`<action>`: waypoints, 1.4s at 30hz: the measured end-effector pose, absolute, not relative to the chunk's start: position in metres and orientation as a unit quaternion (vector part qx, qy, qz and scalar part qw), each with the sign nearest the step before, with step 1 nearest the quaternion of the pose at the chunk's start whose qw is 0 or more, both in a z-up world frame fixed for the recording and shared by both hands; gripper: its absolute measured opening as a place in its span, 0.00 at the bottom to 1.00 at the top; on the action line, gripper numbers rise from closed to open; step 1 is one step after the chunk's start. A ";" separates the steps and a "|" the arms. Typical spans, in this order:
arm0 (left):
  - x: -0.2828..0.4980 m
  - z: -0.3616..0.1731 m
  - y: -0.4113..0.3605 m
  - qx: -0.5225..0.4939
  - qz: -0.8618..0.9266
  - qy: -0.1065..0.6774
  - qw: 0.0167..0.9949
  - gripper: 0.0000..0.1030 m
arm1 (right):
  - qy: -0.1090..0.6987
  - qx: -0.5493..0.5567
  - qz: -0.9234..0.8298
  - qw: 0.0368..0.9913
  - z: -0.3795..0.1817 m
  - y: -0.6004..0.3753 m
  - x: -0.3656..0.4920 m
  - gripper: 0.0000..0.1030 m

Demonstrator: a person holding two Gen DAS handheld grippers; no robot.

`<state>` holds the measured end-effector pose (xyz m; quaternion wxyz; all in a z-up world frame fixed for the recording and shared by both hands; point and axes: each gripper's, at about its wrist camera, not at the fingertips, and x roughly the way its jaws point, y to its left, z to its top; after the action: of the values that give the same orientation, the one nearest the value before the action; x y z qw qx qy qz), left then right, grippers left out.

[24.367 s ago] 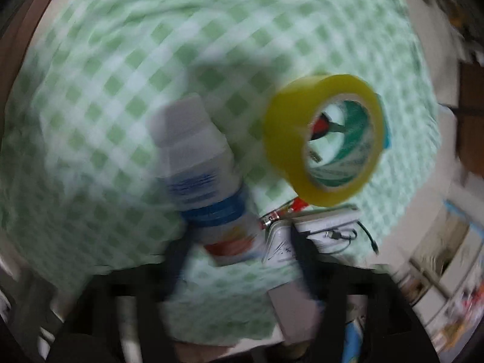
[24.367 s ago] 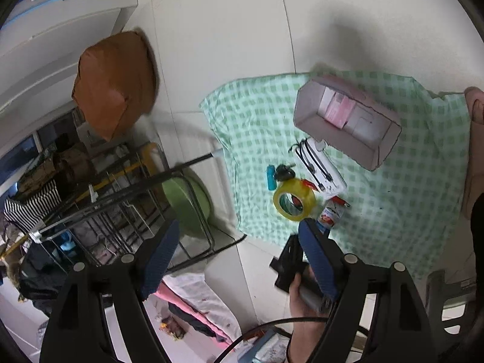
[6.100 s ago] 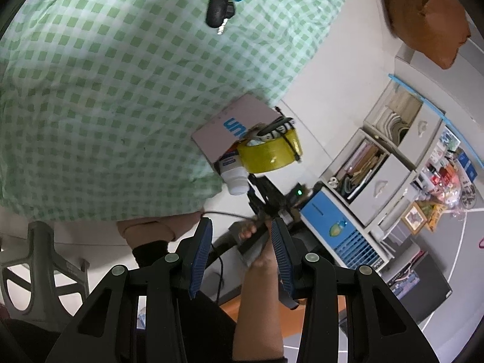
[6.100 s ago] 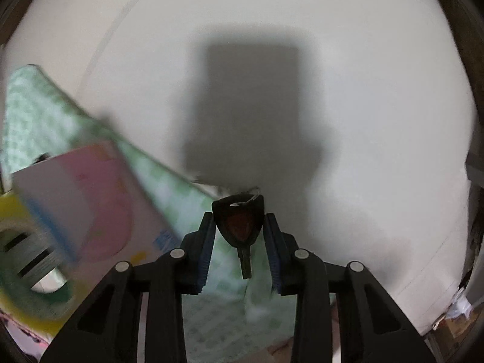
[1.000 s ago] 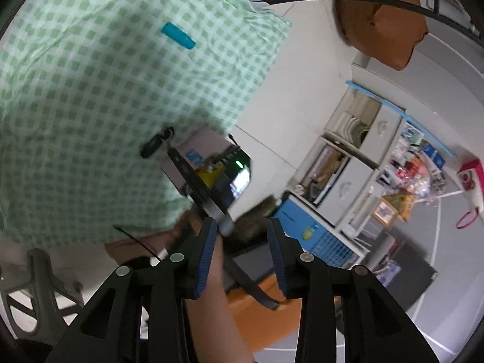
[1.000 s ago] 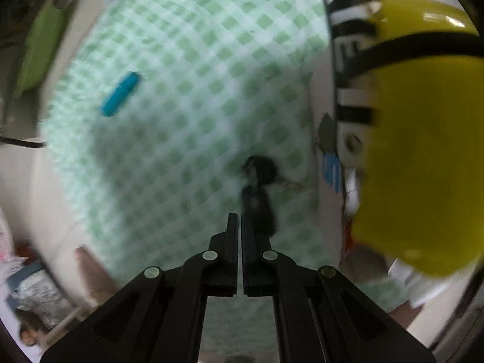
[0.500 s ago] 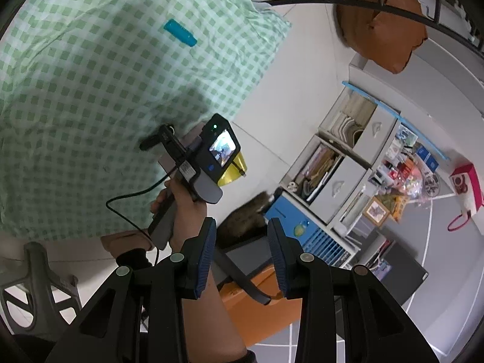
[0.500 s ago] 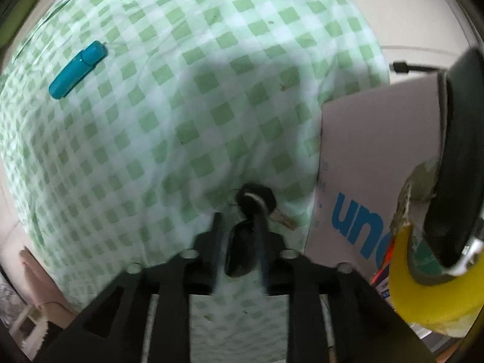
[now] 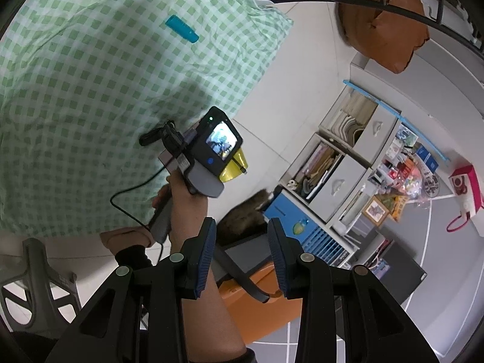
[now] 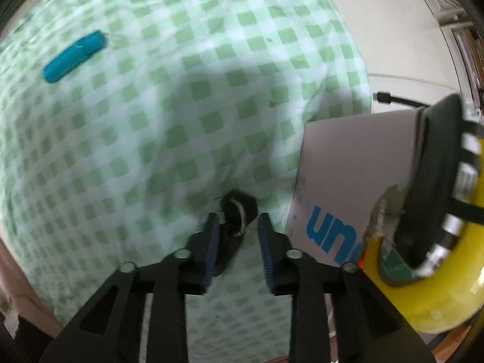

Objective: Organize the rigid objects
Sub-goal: 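Lower the key fob into the box and open the right gripper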

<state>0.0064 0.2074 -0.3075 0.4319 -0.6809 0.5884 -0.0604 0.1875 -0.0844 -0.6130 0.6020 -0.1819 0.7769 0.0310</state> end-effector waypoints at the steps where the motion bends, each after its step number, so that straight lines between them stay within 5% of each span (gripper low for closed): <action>1: 0.006 -0.307 0.208 -0.681 -0.060 0.588 0.431 0.35 | 0.782 -0.177 0.027 0.597 -0.618 -0.086 0.187 0.18; 3: 0.006 -0.307 0.208 -0.682 -0.063 0.588 0.430 0.35 | 0.790 -0.173 0.023 0.587 -0.627 -0.088 0.185 0.05; 9: 0.007 -0.305 0.210 -0.689 -0.068 0.583 0.425 0.35 | 0.776 -0.156 0.063 0.608 -0.607 -0.090 0.181 0.03; 25: 0.009 -0.310 0.190 -0.689 -0.075 0.583 0.424 0.36 | 0.730 0.105 0.077 0.671 -0.386 -0.212 0.200 0.04; 29: 0.009 -0.313 0.186 -0.688 -0.067 0.587 0.420 0.36 | 0.730 0.150 0.033 0.666 -0.378 -0.249 0.204 0.04; 37: 0.012 -0.315 0.181 -0.689 -0.067 0.591 0.414 0.36 | 0.734 0.212 0.014 0.645 -0.447 -0.262 0.217 0.04; 42: 0.017 -0.322 0.187 -0.690 -0.050 0.590 0.417 0.36 | 0.729 0.283 0.017 0.622 -0.445 -0.263 0.216 0.16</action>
<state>0.0169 0.1874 -0.3220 0.4167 -0.6899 0.5898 -0.0504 0.2158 -0.2632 -0.4450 0.6225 0.2834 0.7293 0.0171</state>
